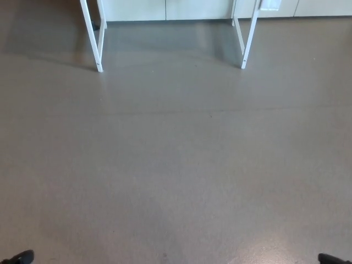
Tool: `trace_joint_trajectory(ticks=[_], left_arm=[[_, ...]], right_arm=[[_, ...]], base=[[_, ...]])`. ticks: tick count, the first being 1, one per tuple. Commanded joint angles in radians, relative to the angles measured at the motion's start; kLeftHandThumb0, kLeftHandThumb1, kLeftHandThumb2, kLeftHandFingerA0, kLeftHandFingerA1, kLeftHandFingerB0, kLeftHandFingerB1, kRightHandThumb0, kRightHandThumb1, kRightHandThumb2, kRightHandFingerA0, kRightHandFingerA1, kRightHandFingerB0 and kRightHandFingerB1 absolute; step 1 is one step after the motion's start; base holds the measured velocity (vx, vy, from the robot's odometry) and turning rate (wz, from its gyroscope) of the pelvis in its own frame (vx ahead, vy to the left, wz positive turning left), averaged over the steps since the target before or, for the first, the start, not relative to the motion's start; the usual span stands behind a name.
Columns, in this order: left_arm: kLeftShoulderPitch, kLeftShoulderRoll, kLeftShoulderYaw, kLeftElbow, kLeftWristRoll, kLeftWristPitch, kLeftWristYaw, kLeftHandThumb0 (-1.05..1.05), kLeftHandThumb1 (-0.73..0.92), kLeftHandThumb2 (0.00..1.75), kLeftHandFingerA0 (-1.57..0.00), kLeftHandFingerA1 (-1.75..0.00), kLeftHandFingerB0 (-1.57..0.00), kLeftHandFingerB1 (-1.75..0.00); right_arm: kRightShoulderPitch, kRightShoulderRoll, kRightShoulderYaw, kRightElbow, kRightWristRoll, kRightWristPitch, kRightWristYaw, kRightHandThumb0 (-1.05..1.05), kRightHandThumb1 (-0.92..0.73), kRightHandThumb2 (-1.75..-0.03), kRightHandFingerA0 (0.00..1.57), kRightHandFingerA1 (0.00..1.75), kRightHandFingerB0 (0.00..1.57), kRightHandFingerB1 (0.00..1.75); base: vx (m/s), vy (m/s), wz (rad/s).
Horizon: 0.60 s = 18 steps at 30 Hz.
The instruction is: The robot walk towards a table in front and then clicks the light switch button using the right hand's index finger
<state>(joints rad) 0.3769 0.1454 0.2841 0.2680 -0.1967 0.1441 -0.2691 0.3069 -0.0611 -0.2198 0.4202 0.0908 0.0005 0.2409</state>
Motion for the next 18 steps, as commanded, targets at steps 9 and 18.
trace_joint_trajectory(ticks=[9,18], left_arm=[[0.041,0.01,0.032,-0.064,-0.144,0.124,-0.104,-0.36,0.68,0.6,-0.37,-0.42,-0.24,-0.33],[0.027,0.021,0.017,-0.045,-0.13,0.111,-0.1,-0.36,0.76,0.63,-0.37,-0.42,-0.24,-0.33]], right_arm=[[0.044,0.013,-0.027,-0.04,0.1,-0.044,0.072,-0.33,-0.59,-0.57,0.46,0.52,0.34,0.42],[0.049,-0.003,-0.01,-0.022,0.07,-0.09,0.062,-0.35,-0.58,-0.57,0.48,0.5,0.34,0.41]], base=[[0.0,0.0,0.0],[0.0,0.0,0.0]])
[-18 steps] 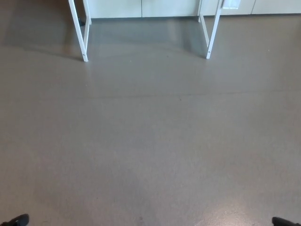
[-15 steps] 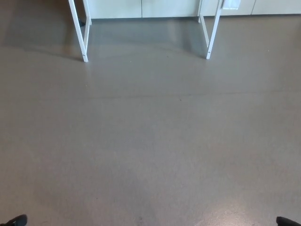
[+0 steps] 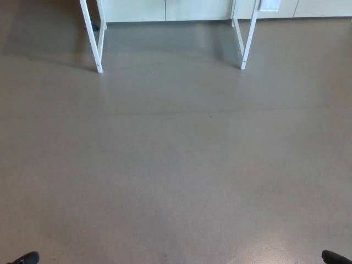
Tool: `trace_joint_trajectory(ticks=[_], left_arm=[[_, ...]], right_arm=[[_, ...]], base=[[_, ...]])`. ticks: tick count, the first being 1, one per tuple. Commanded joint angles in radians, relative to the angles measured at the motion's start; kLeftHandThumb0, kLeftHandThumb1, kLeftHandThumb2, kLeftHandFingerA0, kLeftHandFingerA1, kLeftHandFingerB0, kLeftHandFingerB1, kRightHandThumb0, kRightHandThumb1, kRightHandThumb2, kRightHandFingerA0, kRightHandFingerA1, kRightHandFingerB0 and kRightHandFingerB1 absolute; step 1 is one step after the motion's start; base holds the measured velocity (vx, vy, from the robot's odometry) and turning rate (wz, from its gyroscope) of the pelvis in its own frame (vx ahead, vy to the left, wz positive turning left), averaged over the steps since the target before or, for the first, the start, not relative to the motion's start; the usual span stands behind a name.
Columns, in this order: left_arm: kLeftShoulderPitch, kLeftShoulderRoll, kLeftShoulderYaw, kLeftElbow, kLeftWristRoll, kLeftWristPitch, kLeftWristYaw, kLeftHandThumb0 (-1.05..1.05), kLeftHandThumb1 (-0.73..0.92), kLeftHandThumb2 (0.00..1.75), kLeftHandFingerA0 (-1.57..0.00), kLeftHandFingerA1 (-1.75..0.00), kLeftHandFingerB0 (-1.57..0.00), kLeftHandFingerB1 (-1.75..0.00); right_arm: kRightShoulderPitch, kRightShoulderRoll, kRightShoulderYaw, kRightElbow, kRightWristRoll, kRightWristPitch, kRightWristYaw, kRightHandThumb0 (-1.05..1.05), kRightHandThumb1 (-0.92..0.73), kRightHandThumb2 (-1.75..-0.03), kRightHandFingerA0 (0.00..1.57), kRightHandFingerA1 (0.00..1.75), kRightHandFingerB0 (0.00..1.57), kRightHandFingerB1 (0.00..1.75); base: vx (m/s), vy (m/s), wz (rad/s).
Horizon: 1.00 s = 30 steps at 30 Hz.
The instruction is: The robot walk towards a table in front and then clicks the light switch button using the right hand's index finger
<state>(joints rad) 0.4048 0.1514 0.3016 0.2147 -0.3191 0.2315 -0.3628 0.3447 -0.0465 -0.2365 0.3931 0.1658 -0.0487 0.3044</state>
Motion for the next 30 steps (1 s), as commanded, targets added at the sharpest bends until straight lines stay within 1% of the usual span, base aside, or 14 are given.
trace_joint_trajectory(ticks=[1,2,3,7,8,9,10,12,13,16,21,23,25,30], left_arm=[[0.0,0.015,-0.001,0.009,-0.007,0.023,-0.007,-0.36,0.76,0.63,-0.37,-0.42,-0.24,-0.33],[-0.001,0.011,0.0,0.002,-0.008,0.032,0.005,-0.36,0.78,0.64,-0.39,-0.42,-0.26,-0.34],[-0.001,0.012,0.002,0.005,-0.009,0.034,0.006,-0.37,0.78,0.64,-0.4,-0.42,-0.26,-0.34],[0.005,0.014,-0.003,0.001,-0.008,0.031,-0.001,-0.37,0.81,0.64,-0.38,-0.42,-0.25,-0.34],[0.005,0.011,0.0,-0.001,-0.011,0.037,0.007,-0.37,0.81,0.64,-0.4,-0.42,-0.27,-0.34],[0.002,0.011,0.0,0.003,-0.011,0.041,0.008,-0.37,0.8,0.64,-0.4,-0.42,-0.27,-0.34],[0.003,0.013,-0.004,0.001,-0.007,0.039,0.007,-0.36,0.84,0.64,-0.4,-0.42,-0.28,-0.35],[0.009,0.013,-0.008,-0.011,-0.002,0.04,0.01,-0.36,0.85,0.64,-0.42,-0.42,-0.28,-0.35],[0.013,0.013,-0.012,-0.018,0.003,0.039,0.013,-0.36,0.85,0.64,-0.43,-0.42,-0.27,-0.35],[0.011,0.012,-0.013,-0.024,0.001,0.051,0.021,-0.36,0.85,0.65,-0.42,-0.42,-0.27,-0.35],[0.013,0.01,-0.016,-0.026,0.003,0.054,0.03,-0.35,0.86,0.64,-0.44,-0.43,-0.29,-0.35],[-0.001,0.013,-0.012,-0.018,-0.007,0.063,0.025,-0.37,0.83,0.63,-0.46,-0.44,-0.29,-0.36],[0.006,0.013,-0.016,-0.015,0.003,0.052,0.027,-0.38,0.83,0.63,-0.47,-0.44,-0.31,-0.36],[0.02,0.018,-0.026,-0.041,0.009,0.055,0.033,-0.37,0.86,0.64,-0.46,-0.44,-0.29,-0.36]], right_arm=[[0.011,-0.018,0.007,0.006,-0.005,-0.042,-0.002,-0.35,-0.58,-0.57,0.48,0.5,0.34,0.41],[0.001,-0.023,0.012,0.033,-0.016,-0.068,-0.003,-0.35,-0.58,-0.57,0.5,0.53,0.36,0.43],[0.004,-0.024,0.016,0.032,-0.023,-0.07,-0.007,-0.36,-0.58,-0.56,0.52,0.53,0.38,0.43],[0.006,-0.032,0.028,0.037,-0.036,-0.083,-0.023,-0.36,-0.59,-0.56,0.54,0.53,0.38,0.42],[0.003,-0.033,0.028,0.043,-0.035,-0.087,-0.023,-0.37,-0.58,-0.57,0.55,0.55,0.4,0.43],[0.003,-0.035,0.029,0.052,-0.036,-0.097,-0.024,-0.42,-0.46,-0.78,0.52,0.62,0.37,0.53],[-0.001,-0.038,0.03,0.065,-0.039,-0.104,-0.025,-0.42,-0.46,-0.78,0.54,0.63,0.36,0.53],[-0.008,-0.042,0.032,0.081,-0.038,-0.117,-0.019,-0.42,-0.46,-0.79,0.53,0.64,0.37,0.54],[-0.009,-0.044,0.033,0.086,-0.038,-0.123,-0.016,-0.37,-0.59,-0.57,0.59,0.58,0.43,0.45],[-0.013,-0.05,0.04,0.1,-0.05,-0.138,-0.023,-0.38,-0.59,-0.57,0.61,0.58,0.44,0.44],[-0.014,-0.06,0.048,0.119,-0.052,-0.157,-0.022,-0.37,-0.59,-0.56,0.6,0.57,0.43,0.45],[-0.018,-0.058,0.053,0.114,-0.054,-0.154,-0.027,-0.36,-0.59,-0.56,0.6,0.57,0.43,0.44],[-0.013,-0.058,0.051,0.116,-0.049,-0.153,-0.027,-0.36,-0.58,-0.56,0.63,0.58,0.45,0.44],[-0.012,-0.07,0.068,0.125,-0.066,-0.174,-0.03,-0.37,-0.57,-0.56,0.61,0.55,0.44,0.45]], base=[[0.0,0.0,0.0],[0.0,0.0,0.0],[0.0,0.0,0.0],[0.0,0.0,0.0],[0.0,0.0,0.0],[0.0,0.0,0.0],[0.0,0.0,0.0],[0.08,-0.015,-0.1],[0.2,-0.033,0.02],[0.0,-0.001,0.15],[-0.02,0.017,0.11],[0.0,0.097,-0.09],[0.1,0.214,-0.24],[0.2,0.387,-0.19]])
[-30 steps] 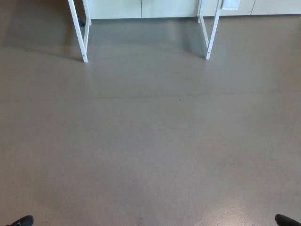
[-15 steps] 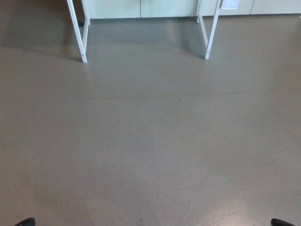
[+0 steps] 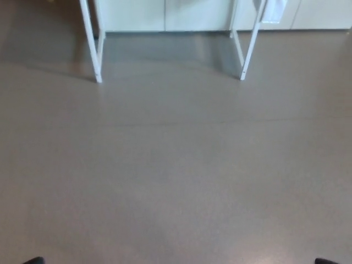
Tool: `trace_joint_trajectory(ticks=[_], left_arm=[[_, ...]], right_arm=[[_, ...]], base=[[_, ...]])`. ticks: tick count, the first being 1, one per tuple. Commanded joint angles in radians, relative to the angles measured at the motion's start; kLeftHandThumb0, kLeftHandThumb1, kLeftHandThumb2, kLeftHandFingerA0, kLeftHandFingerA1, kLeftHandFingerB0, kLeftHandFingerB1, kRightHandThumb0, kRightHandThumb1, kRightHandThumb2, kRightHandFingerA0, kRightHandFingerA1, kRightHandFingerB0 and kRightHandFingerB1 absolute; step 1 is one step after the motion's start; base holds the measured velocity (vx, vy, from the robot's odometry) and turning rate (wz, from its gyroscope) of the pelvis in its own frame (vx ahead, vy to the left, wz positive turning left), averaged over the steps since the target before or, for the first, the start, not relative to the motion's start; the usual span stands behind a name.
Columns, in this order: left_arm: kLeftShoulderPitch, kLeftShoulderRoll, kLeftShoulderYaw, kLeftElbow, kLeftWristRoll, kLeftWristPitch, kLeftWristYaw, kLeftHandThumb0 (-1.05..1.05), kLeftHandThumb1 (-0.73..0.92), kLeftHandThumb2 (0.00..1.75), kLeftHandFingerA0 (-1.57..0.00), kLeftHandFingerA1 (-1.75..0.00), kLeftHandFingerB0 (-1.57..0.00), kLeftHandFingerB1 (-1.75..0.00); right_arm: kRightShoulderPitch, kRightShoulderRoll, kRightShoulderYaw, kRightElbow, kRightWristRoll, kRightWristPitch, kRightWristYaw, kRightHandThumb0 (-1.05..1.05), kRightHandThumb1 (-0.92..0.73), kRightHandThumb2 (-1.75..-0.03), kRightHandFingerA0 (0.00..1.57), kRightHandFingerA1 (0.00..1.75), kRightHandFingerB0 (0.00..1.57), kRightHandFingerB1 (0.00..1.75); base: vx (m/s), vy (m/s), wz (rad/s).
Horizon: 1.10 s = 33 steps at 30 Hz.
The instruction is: The robot walk towards a table in front and then clicks the light switch button using the right hand's index finger
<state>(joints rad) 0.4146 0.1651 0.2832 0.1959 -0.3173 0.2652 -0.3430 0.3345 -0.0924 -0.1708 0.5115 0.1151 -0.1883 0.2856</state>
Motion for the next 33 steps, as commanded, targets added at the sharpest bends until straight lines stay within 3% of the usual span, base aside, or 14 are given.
trace_joint_trajectory(ticks=[1,2,3,6,7,8,9,10,12,13,14,23,33], left_arm=[[0.011,0.003,-0.007,-0.027,0.003,0.028,0.014,-0.37,0.85,0.64,-0.47,-0.44,-0.29,-0.36],[0.005,0.007,-0.008,-0.023,0.003,0.029,0.012,-0.37,0.84,0.64,-0.47,-0.43,-0.28,-0.36],[0.004,0.008,-0.007,-0.02,0.002,0.028,0.011,-0.37,0.85,0.64,-0.47,-0.44,-0.29,-0.36],[0.009,0.008,-0.009,-0.017,0.002,0.025,0.006,-0.38,0.84,0.64,-0.48,-0.44,-0.28,-0.36],[0.014,0.009,-0.011,-0.022,0.003,0.023,0.004,-0.38,0.84,0.64,-0.46,-0.44,-0.28,-0.36],[0.017,0.008,-0.011,-0.028,0.001,0.022,0.003,-0.38,0.84,0.64,-0.46,-0.44,-0.28,-0.36],[0.013,0.007,-0.009,-0.03,-0.002,0.026,0.007,-0.38,0.82,0.64,-0.47,-0.44,-0.29,-0.36],[0.012,0.007,-0.009,-0.032,-0.003,0.026,0.008,-0.37,0.82,0.63,-0.48,-0.45,-0.3,-0.37],[0.009,0.003,-0.007,-0.027,-0.005,0.027,0.012,-0.37,0.83,0.64,-0.49,-0.45,-0.31,-0.37],[0.002,0.004,-0.006,-0.02,-0.003,0.029,0.014,-0.36,0.83,0.64,-0.49,-0.45,-0.31,-0.37],[-0.003,0.005,-0.007,-0.015,-0.001,0.028,0.014,-0.37,0.83,0.64,-0.49,-0.45,-0.32,-0.38],[0.001,0.002,-0.013,-0.03,0.004,0.029,0.023,-0.38,0.81,0.63,-0.53,-0.47,-0.31,-0.38],[0.006,0.0,-0.014,-0.031,0.001,0.026,0.023,-0.38,0.8,0.63,-0.52,-0.47,-0.34,-0.39]], right_arm=[[0.004,-0.024,0.005,-0.003,-0.015,-0.033,-0.011,-0.36,-0.58,-0.56,0.61,0.55,0.44,0.45],[0.001,-0.028,0.01,0.003,-0.02,-0.041,-0.007,-0.44,-0.45,-0.78,0.54,0.63,0.38,0.55],[-0.001,-0.03,0.012,0.007,-0.023,-0.043,-0.008,-0.44,-0.45,-0.78,0.54,0.63,0.38,0.55],[0.003,-0.034,0.016,0.008,-0.03,-0.043,-0.012,-0.45,-0.45,-0.78,0.55,0.63,0.38,0.54],[0.007,-0.035,0.018,0.006,-0.032,-0.047,-0.012,-0.39,-0.57,-0.56,0.61,0.56,0.43,0.46],[0.007,-0.036,0.019,0.007,-0.032,-0.052,-0.011,-0.39,-0.57,-0.56,0.61,0.56,0.43,0.46],[0.003,-0.036,0.021,0.013,-0.035,-0.059,-0.014,-0.45,-0.45,-0.78,0.55,0.64,0.38,0.55],[0.002,-0.037,0.022,0.015,-0.037,-0.06,-0.015,-0.39,-0.57,-0.56,0.61,0.56,0.44,0.46],[-0.006,-0.038,0.024,0.024,-0.039,-0.06,-0.018,-0.39,-0.57,-0.55,0.61,0.57,0.44,0.46],[-0.007,-0.041,0.027,0.027,-0.043,-0.063,-0.019,-0.45,-0.45,-0.78,0.55,0.64,0.38,0.55],[-0.009,-0.043,0.029,0.029,-0.044,-0.064,-0.021,-0.41,-0.57,-0.56,0.62,0.56,0.42,0.46],[-0.006,-0.055,0.05,0.039,-0.06,-0.078,-0.032,-0.38,-0.59,-0.56,0.63,0.55,0.43,0.45],[-0.014,-0.059,0.053,0.069,-0.05,-0.103,-0.021,-0.4,-0.59,-0.57,0.64,0.59,0.42,0.47]], base=[[0.17,0.144,-0.03],[0.18,0.082,0.06],[0.17,0.057,0.06],[0.14,-0.039,0.08],[0.18,-0.113,0.09],[0.21,-0.132,0.11],[0.21,-0.168,0.1],[0.1,-0.208,0.15],[0.2,-0.255,0.26],[0.23,-0.351,-0.13],[0.23,-0.325,0.49],[0.2,-0.114,0.03],[0.31,0.182,-0.09]])
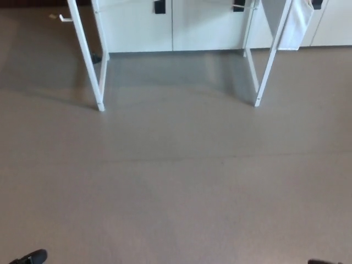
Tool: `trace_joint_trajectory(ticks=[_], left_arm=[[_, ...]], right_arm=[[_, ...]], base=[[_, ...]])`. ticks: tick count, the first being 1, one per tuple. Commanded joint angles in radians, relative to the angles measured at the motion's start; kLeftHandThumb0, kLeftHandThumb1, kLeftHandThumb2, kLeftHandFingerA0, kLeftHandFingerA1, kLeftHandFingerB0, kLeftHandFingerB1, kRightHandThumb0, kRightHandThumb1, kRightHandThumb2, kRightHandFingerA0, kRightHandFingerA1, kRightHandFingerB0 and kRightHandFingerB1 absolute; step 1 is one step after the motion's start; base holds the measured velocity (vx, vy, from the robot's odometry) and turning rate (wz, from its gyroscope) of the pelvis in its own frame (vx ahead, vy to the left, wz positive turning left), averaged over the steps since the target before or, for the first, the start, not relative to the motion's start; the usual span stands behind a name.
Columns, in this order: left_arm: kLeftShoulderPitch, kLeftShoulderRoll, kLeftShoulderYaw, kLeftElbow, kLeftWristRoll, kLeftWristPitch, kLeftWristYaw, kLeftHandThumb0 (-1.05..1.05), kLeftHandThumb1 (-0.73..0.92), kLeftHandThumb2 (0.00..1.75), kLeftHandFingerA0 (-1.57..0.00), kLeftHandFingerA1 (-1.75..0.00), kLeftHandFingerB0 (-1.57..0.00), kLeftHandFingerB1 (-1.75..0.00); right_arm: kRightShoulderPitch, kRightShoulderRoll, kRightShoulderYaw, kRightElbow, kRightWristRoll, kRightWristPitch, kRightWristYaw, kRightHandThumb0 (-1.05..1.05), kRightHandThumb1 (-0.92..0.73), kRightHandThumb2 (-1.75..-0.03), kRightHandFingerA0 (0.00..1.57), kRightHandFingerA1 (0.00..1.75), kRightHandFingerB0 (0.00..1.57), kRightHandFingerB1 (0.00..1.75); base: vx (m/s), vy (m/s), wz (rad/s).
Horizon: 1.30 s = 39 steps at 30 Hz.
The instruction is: The robot walk towards a table in front and then clicks the light switch button using the right hand's index finger
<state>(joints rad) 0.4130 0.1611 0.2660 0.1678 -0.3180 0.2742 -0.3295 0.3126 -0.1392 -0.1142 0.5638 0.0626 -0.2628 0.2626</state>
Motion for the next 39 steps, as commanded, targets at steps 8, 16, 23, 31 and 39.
trace_joint_trajectory(ticks=[8,16,23,31,39], left_arm=[[0.022,0.011,-0.018,0.005,0.037,-0.019,0.019,-0.38,0.85,0.65,-0.41,-0.42,-0.26,-0.34],[0.034,-0.001,-0.019,0.018,0.061,-0.056,0.044,-0.39,0.8,0.64,-0.4,-0.42,-0.21,-0.33],[0.06,-0.008,-0.016,0.007,0.06,-0.069,0.046,-0.39,0.77,0.63,-0.37,-0.42,-0.21,-0.33],[0.061,-0.005,-0.019,0.017,0.064,-0.083,0.049,-0.4,0.78,0.64,-0.36,-0.42,-0.2,-0.32],[0.056,0.0,-0.02,0.03,0.065,-0.081,0.052,-0.39,0.8,0.65,-0.41,-0.43,-0.22,-0.33]], right_arm=[[0.035,-0.021,0.003,0.0,-0.01,-0.039,-0.002,-0.4,-0.59,-0.56,0.62,0.57,0.43,0.46],[0.053,-0.014,0.002,0.008,-0.004,-0.043,-0.003,-0.37,-0.59,-0.56,0.62,0.55,0.43,0.45],[0.08,-0.012,0.008,0.0,-0.009,-0.05,-0.009,-0.39,-0.59,-0.56,0.62,0.54,0.43,0.44],[0.079,-0.009,0.007,0.023,-0.009,-0.068,-0.009,-0.36,-0.59,-0.56,0.62,0.54,0.43,0.44],[0.082,-0.007,0.003,0.038,0.006,-0.081,0.007,-0.4,-0.59,-0.57,0.61,0.56,0.42,0.45]], base=[[0.24,0.022,0.09],[0.35,-0.124,0.18],[0.26,0.004,-0.1],[0.38,0.139,-0.11],[0.26,-0.076,0.17]])
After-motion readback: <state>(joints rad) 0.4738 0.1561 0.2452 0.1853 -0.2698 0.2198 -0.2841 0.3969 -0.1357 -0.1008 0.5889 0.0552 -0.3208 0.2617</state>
